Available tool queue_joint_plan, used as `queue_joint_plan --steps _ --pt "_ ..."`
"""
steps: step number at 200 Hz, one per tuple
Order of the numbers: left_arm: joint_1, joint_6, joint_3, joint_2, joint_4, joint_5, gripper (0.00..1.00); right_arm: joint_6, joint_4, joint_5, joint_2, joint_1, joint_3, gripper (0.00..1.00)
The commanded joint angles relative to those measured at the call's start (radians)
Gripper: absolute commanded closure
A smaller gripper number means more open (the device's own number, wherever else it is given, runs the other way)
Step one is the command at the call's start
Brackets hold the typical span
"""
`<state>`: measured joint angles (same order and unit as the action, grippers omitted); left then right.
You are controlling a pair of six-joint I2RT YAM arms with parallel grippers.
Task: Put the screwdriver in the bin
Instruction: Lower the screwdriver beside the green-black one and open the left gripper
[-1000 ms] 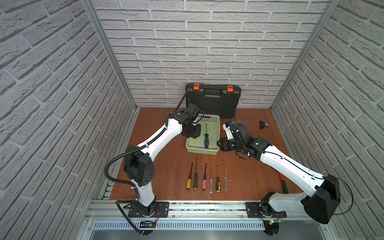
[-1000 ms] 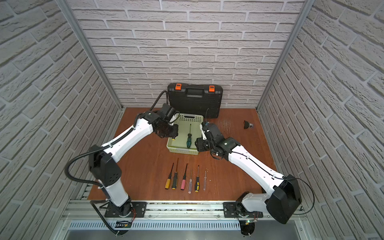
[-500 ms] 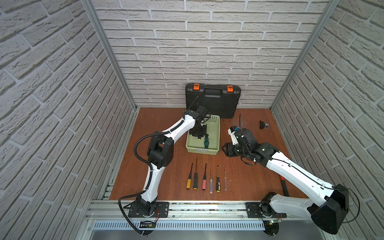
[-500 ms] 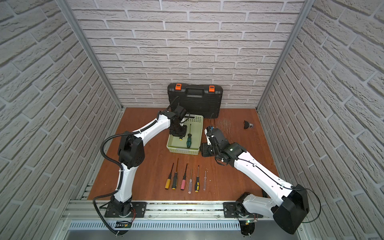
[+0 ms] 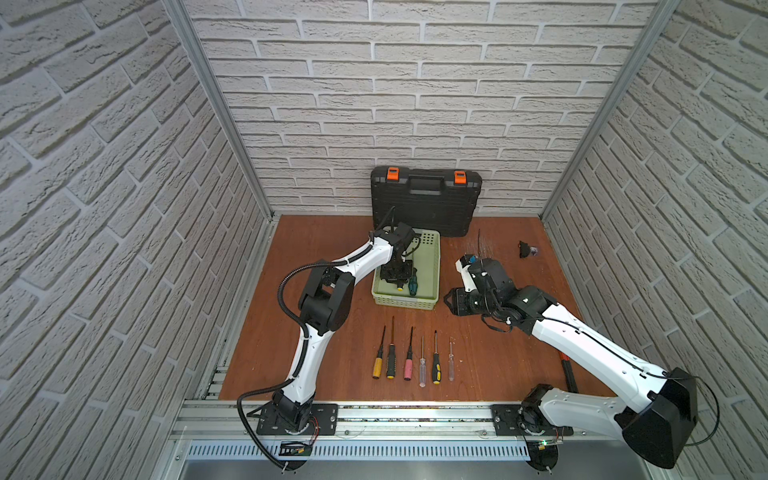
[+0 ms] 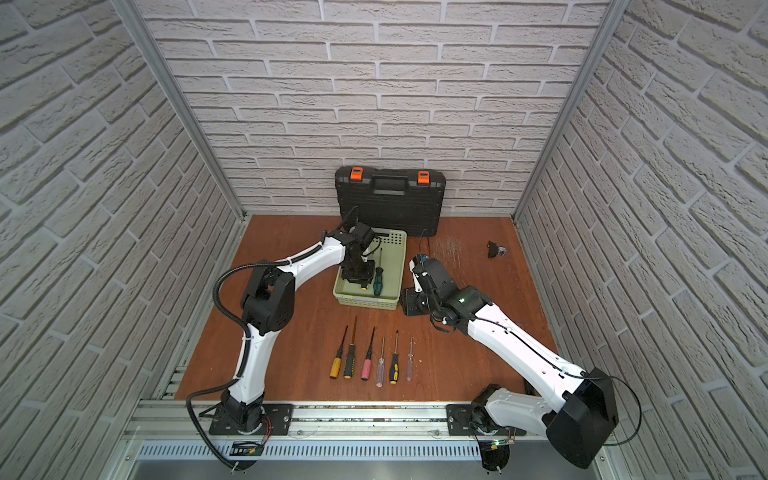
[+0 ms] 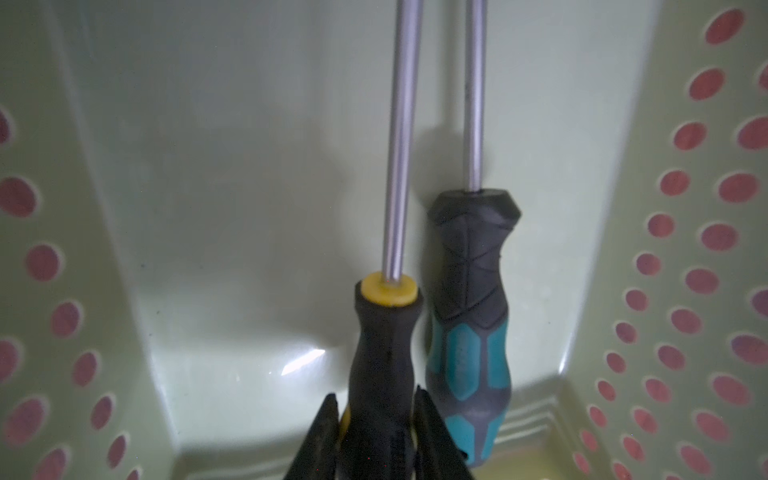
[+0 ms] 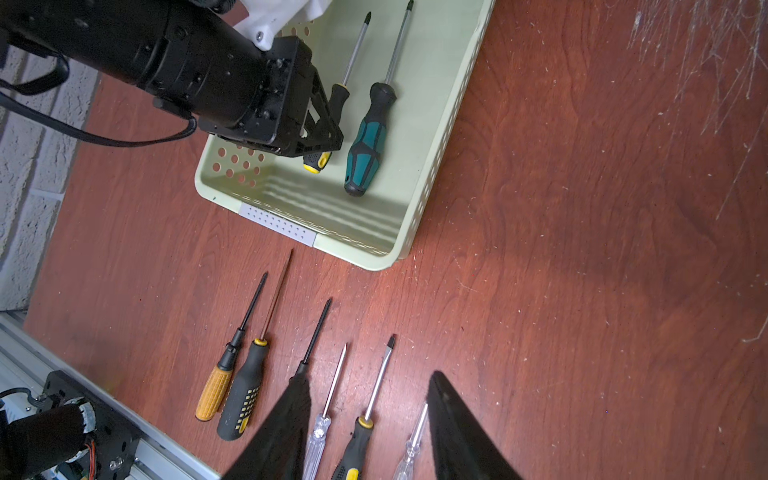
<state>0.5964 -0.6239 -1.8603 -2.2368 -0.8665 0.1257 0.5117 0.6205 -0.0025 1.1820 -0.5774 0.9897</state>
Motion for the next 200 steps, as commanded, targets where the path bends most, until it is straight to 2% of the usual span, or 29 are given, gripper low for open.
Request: queue_joint_plan --steps 1,34,63,82,140,200 --pt "-0.002 -0.015 0.013 -0.019 0.026 0.001 1.00 0.010 -0.031 -0.015 -0.005 0.002 -0.016 0.52" --pt "0.001 -0.018 0.020 -0.027 0.031 -0.019 0.99 0.001 -0.025 -0.022 0.006 0.002 -0.010 0.52" --pt "0.011 -0.013 0.025 -0.022 0.025 -0.051 0.76 -0.002 -0.023 -0.021 0.006 0.003 -0.010 0.52" --pt "0.018 -0.011 0.026 -0.012 0.026 -0.068 0.68 -0.004 -0.024 -0.022 0.005 0.002 -0.011 0.52" --pt "0.019 0.008 0.005 0.018 -0.005 -0.089 0.56 -0.010 -0.035 -0.025 0.030 0.002 0.000 0.52" --pt "-0.004 0.019 0.076 0.215 0.049 -0.069 0.55 -0.002 0.043 -0.036 0.080 0.000 0.065 0.52"
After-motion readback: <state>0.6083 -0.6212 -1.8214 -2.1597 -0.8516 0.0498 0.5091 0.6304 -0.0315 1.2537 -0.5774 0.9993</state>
